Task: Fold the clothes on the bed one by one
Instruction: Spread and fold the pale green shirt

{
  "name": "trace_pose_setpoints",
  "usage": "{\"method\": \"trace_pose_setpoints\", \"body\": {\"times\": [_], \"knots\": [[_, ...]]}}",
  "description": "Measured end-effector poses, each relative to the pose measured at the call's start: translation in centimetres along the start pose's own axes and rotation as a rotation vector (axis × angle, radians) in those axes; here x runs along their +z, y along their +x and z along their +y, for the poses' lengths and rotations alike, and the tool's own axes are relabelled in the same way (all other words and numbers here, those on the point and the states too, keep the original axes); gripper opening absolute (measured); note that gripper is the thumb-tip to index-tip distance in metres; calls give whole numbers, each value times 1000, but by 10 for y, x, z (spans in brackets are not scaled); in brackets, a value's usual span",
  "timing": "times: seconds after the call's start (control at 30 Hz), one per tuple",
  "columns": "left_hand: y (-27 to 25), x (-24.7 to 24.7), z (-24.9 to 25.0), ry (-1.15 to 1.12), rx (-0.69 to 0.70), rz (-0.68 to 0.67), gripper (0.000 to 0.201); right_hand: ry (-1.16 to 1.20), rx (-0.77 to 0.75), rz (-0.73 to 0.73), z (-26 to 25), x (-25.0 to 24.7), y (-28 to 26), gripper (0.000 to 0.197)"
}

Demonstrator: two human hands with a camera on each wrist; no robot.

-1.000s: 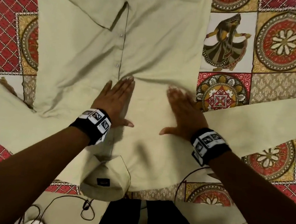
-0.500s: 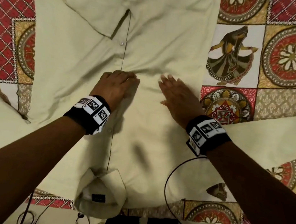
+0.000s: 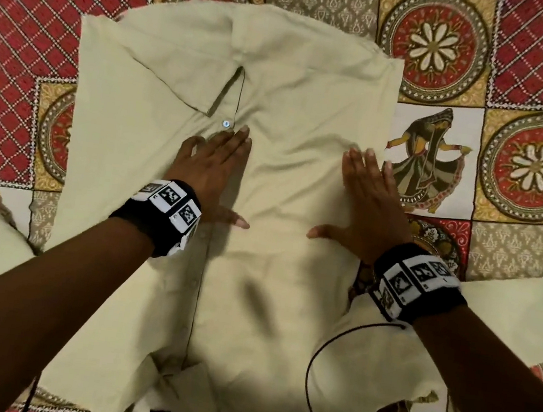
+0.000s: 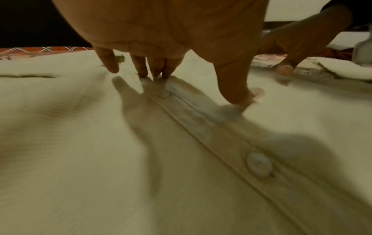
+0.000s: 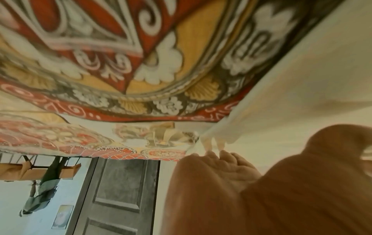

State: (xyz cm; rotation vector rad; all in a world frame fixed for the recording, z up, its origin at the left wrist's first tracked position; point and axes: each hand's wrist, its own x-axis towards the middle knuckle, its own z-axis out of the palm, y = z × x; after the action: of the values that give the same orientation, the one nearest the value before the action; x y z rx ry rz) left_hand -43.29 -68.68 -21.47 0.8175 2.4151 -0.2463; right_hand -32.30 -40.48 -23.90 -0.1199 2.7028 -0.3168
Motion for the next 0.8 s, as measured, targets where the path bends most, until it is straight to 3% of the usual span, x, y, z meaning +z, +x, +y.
{"method": "trace_pose_setpoints", "body": {"times": [0.07, 0.13, 0.23, 0.37, 0.43, 0.53, 0.63, 0.73, 0.8], "knots": [[5, -6, 4, -54, 27, 111, 100, 12, -79, 46, 1, -9, 14, 118], [12, -8, 9, -24, 72, 157, 83, 13, -174, 25, 1, -15, 32, 105], [29, -10, 7, 80, 57, 32, 99, -51, -254, -53, 9, -19, 52, 114], [46, -27, -14, 92, -72, -11, 142, -39, -116, -109, 36, -29, 59, 148], [51, -35, -18, 92, -100, -27, 152, -47, -43, -109, 46, -32, 60, 158], [58, -41, -15, 105, -89, -17, 155, -55, -7, -83, 45, -35, 63, 161], [68, -47, -15, 94, -78, 58, 147, -93, -63, 0, 35, -41, 71, 150], [84, -56, -15, 92, -92, 30, 143, -99, -128, -52, 38, -41, 83, 144], [91, -60, -15, 100, -114, -10, 147, -65, -95, -80, 50, -41, 85, 143]]}}
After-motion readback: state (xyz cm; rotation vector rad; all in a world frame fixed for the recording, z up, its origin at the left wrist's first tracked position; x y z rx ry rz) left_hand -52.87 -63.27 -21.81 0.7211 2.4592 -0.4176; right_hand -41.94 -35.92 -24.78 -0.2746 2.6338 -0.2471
